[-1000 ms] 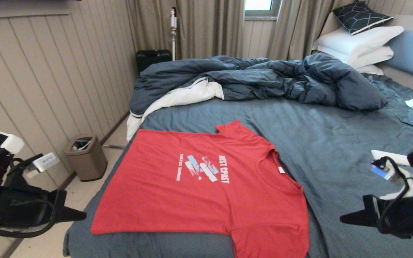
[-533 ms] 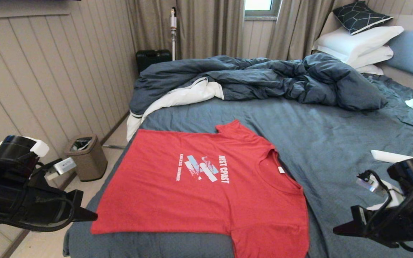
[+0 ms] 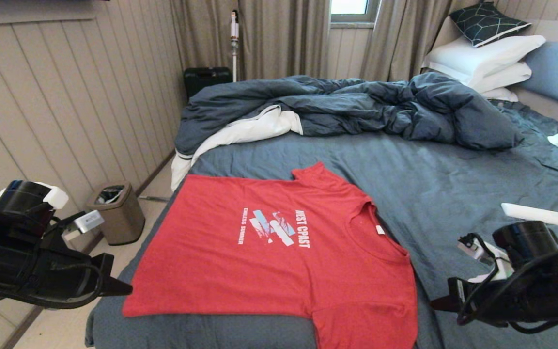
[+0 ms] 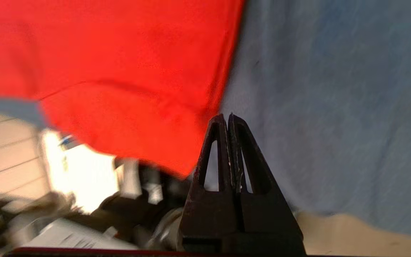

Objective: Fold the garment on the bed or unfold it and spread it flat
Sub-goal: Fold the red T-shirt

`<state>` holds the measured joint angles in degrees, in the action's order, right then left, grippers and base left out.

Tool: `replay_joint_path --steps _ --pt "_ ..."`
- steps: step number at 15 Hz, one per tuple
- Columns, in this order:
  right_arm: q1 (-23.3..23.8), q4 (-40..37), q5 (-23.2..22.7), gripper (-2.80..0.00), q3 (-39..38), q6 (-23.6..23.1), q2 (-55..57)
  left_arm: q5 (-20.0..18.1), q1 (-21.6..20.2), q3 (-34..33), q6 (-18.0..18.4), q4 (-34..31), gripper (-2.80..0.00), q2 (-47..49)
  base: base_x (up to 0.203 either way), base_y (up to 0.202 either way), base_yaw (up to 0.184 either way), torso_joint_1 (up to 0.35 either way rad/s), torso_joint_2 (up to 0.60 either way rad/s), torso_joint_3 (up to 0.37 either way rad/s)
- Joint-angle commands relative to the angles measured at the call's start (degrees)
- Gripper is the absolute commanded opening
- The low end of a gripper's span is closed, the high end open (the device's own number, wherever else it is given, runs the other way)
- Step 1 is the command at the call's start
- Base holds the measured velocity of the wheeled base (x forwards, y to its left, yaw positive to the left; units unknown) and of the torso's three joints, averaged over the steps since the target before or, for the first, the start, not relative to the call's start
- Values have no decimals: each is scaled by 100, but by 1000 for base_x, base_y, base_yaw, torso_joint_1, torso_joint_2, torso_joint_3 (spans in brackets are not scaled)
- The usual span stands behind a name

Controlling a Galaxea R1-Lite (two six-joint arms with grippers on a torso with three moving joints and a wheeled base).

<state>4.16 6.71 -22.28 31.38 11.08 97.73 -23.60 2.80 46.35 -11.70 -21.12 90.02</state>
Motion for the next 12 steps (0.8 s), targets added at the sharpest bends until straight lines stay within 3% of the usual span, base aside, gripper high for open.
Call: replay_joint_path --steps 1,6,8,12 --pt "-83 191 83 -280 -62 36 159 -5 1 14 -7 3 -280 25 0 0 0 0 0 0" --pt "-320 226 -92 -280 -144 350 59 -5 1 111 -8 3 -280 33 0 0 0 0 0 0" --pt "-213 238 -400 -280 -70 296 -14 -5 1 177 -73 3 -280 29 0 0 0 0 0 0" --pt "225 639 -387 -280 215 87 311 4 1 323 -188 -5 -280 34 0 0 0 0 0 0"
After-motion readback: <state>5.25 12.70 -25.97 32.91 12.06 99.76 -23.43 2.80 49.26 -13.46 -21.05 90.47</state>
